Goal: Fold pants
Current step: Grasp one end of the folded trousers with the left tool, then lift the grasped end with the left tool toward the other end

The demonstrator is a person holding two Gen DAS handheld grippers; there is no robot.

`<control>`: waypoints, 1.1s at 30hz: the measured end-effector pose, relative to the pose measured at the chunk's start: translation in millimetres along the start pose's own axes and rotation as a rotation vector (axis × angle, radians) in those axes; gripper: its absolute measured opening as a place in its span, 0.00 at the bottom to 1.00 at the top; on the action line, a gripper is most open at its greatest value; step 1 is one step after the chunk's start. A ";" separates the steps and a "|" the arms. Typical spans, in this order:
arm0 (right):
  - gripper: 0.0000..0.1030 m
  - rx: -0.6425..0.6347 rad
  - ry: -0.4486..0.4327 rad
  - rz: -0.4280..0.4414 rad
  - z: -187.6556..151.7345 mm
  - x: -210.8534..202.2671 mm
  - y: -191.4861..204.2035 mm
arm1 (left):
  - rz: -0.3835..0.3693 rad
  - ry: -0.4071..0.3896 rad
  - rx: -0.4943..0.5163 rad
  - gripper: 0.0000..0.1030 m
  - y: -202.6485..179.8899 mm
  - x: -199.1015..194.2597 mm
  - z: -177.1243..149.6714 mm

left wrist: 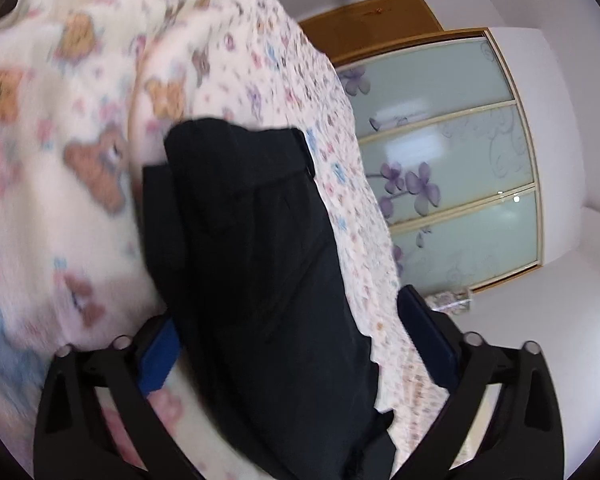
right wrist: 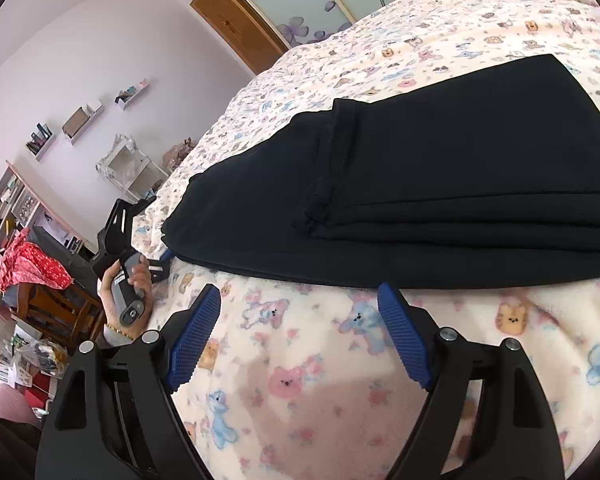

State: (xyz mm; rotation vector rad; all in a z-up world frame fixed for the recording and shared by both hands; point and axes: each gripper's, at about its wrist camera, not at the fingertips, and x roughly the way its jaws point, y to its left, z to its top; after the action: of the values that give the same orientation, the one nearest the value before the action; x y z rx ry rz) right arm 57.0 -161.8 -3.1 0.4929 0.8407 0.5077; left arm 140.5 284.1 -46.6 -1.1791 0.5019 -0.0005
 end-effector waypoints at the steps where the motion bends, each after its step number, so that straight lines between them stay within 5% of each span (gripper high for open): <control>1: 0.80 -0.004 0.001 -0.002 -0.5 -0.4 0.0 | 0.036 -0.011 0.019 0.80 -1.1 2.1 0.5; 7: 0.80 0.009 0.002 -0.009 -0.7 1.3 -2.8 | 0.098 -0.055 -0.063 0.37 16.9 -3.3 -0.7; 10: 0.80 0.025 -0.025 0.000 2.6 -5.4 -4.4 | 0.181 -0.042 -0.024 0.22 13.6 2.9 0.6; 16: 0.80 0.057 -0.110 0.035 12.8 -32.2 -6.2 | 0.365 -0.047 0.358 0.14 -65.4 3.3 -5.0; 19: 0.80 0.100 -0.196 0.047 20.4 -55.6 -13.5 | 0.399 -0.064 0.534 0.13 -119.2 4.1 -19.8; 27: 0.80 0.351 -0.408 0.015 29.2 -114.0 -67.2 | 0.213 -0.094 0.914 0.12 -263.7 1.4 -125.7; 33: 0.80 0.511 -0.484 0.003 27.1 -134.9 -104.6 | 0.002 0.034 1.146 0.12 -319.6 11.9 -263.6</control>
State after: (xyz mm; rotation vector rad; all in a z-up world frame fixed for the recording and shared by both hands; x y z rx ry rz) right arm 25.9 -329.1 27.1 1.0390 0.4932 0.1532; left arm 134.3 -77.6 155.7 -0.0550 0.4244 -0.2732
